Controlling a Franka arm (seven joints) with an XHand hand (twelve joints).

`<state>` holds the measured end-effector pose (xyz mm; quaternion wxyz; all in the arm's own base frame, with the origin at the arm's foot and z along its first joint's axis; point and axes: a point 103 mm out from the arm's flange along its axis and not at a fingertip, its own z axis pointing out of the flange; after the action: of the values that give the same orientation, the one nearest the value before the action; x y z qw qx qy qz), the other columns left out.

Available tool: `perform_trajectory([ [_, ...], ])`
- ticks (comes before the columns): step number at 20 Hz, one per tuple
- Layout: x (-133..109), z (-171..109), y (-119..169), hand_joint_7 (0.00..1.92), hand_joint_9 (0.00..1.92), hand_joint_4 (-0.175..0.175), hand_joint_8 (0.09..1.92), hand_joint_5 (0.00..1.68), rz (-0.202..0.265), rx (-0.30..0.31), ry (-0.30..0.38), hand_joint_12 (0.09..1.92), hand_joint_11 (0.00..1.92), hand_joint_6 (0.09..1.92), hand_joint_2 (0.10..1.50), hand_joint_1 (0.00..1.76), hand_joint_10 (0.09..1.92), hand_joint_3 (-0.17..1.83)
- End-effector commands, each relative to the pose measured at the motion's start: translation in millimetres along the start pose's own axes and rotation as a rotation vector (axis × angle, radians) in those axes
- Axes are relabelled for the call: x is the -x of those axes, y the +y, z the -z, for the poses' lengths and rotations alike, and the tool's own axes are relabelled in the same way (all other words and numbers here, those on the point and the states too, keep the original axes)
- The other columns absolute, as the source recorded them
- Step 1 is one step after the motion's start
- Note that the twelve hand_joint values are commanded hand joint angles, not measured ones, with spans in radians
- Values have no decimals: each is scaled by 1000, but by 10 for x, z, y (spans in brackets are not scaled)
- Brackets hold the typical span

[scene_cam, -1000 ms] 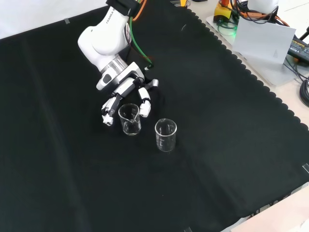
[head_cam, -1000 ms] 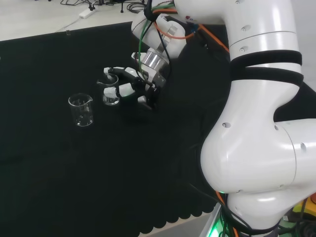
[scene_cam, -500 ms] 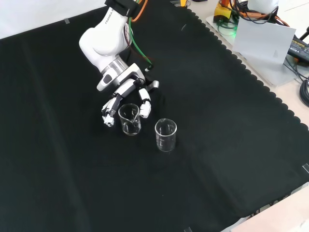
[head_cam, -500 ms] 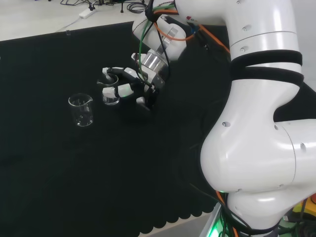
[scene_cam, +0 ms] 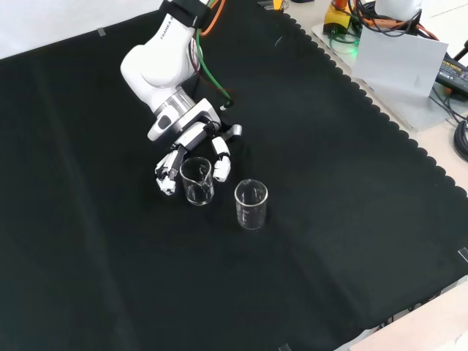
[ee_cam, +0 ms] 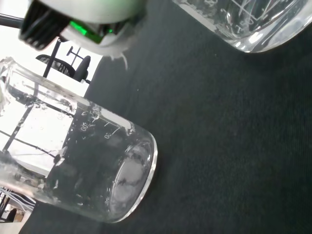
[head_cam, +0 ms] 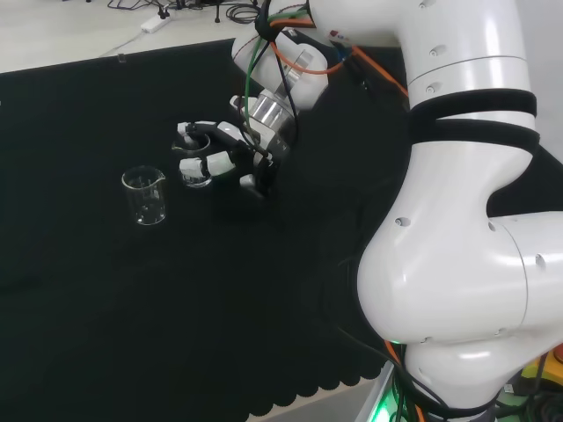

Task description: Pick up the beaker on the right.

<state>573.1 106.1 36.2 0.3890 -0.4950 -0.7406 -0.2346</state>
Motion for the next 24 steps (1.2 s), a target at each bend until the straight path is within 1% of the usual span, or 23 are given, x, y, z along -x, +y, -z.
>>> perform_trajectory([
  [1, -18, -39, 47, 327, 366, -43, 579, 428, -5, 8, 18, 1139, 0, 87, 500, 941, 590, 657],
  [2, -43, -91, 103, 335, 374, -43, 581, 436, -7, 4, 15, 1147, 0, 87, 502, 944, 590, 660],
  [5, -50, -66, 99, 355, 391, -42, 586, 456, -12, 14, 38, 1160, 0, 87, 507, 953, 590, 665],
  [7, -40, -64, 100, 389, 412, -36, 594, 498, -19, 12, 31, 1177, 0, 87, 515, 1000, 590, 669],
  [8, -37, -48, 93, 439, 453, -28, 582, 547, -25, 16, 28, 1195, 0, 198, 520, 1054, 563, 683],
  [9, -30, -40, 88, 499, 496, -19, 577, 563, -32, 20, 29, 1220, 0, 431, 524, 1100, 539, 700],
  [10, -21, -35, 81, 582, 561, -14, 596, 585, -41, 29, 28, 1258, 11, 715, 534, 1150, 531, 725],
  [11, -16, -32, 78, 652, 622, -11, 625, 599, -48, 34, 25, 1285, 34, 946, 542, 1192, 531, 753],
  [12, -13, -31, 75, 701, 676, -11, 682, 612, -53, 38, 25, 1299, 66, 1107, 548, 1224, 530, 782],
  [13, -11, -23, 66, 806, 742, -9, 827, 708, -65, 59, 29, 1292, 148, 1225, 671, 1227, 590, 698],
  [14, -12, -12, 60, 904, 822, -65, 968, 783, -73, 82, 40, 1249, 285, 1324, 759, 1281, 729, 626],
  [15, -16, -63, 98, 975, 883, -114, 1064, 832, -84, 96, 36, 1205, 400, 1390, 782, 1327, 840, 629],
  [16, -47, -84, 141, 1034, 939, -144, 1142, 864, -84, 114, 33, 1149, 527, 1446, 738, 1361, 935, 736],
  [17, -107, -132, 234, 1078, 991, -160, 1205, 896, -78, 128, 26, 1092, 626, 1480, 666, 1385, 1016, 876],
  [18, -140, -190, 310, 1109, 1026, -169, 1242, 920, -77, 137, 13, 1050, 690, 1497, 610, 1399, 1070, 980],
  [20, -201, -108, 316, 1139, 1101, -174, 1249, 957, -73, 149, -5, 994, 784, 1484, 537, 1416, 1089, 1091],
  [22, -237, 86, 224, 1160, 1200, -175, 1186, 998, -70, 168, -16, 963, 864, 1420, 485, 1428, 1032, 1132],
  [24, -255, 280, 106, 1172, 1246, -175, 1144, 1023, -66, 182, -39, 951, 903, 1380, 461, 1433, 998, 1145],
])
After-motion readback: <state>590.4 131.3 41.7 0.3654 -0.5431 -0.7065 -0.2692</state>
